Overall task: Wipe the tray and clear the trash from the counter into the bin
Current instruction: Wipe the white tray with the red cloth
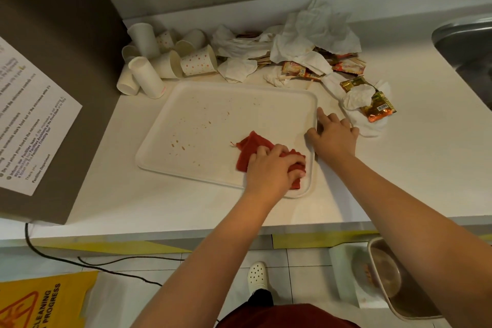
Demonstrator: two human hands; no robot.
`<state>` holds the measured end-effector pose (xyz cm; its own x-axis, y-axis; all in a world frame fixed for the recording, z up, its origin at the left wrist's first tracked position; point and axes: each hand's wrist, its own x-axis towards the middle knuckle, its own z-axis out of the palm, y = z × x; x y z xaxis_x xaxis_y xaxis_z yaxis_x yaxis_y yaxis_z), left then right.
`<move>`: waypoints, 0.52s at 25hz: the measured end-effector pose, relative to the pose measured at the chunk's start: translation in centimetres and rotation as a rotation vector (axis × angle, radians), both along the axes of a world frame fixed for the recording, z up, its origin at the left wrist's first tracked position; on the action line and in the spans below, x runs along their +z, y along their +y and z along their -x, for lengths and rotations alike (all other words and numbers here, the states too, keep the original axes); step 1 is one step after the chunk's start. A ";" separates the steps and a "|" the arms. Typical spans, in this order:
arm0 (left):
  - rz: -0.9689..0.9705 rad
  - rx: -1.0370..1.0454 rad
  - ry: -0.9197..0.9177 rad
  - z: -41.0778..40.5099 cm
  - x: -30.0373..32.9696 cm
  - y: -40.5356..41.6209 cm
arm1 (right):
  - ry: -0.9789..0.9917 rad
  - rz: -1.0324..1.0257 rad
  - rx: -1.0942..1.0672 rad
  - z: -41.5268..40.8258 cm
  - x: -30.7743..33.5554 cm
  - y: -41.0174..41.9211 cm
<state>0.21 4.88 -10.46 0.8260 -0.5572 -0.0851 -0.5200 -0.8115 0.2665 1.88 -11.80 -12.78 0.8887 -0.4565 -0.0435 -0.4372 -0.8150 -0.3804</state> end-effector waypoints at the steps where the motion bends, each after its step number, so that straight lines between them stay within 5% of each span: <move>1: -0.005 0.041 -0.018 -0.8 -0.1 0.5 | 0.003 -0.008 0.000 0.0 0.1 0.0; 10: -0.036 0.557 -0.128 -9.5 -0.4 9.0 | -0.003 -0.037 -0.042 0.3 0.4 -0.2; 13: -0.016 0.524 -0.157 -10.8 -0.6 10.4 | 0.078 -0.071 -0.098 -0.6 1.2 0.4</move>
<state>10.97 15.28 -11.09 0.9961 -0.0675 0.0563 -0.0777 -0.9760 0.2034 2.45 -11.38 -11.56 0.8325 -0.5344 -0.1463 -0.5442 -0.7391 -0.3971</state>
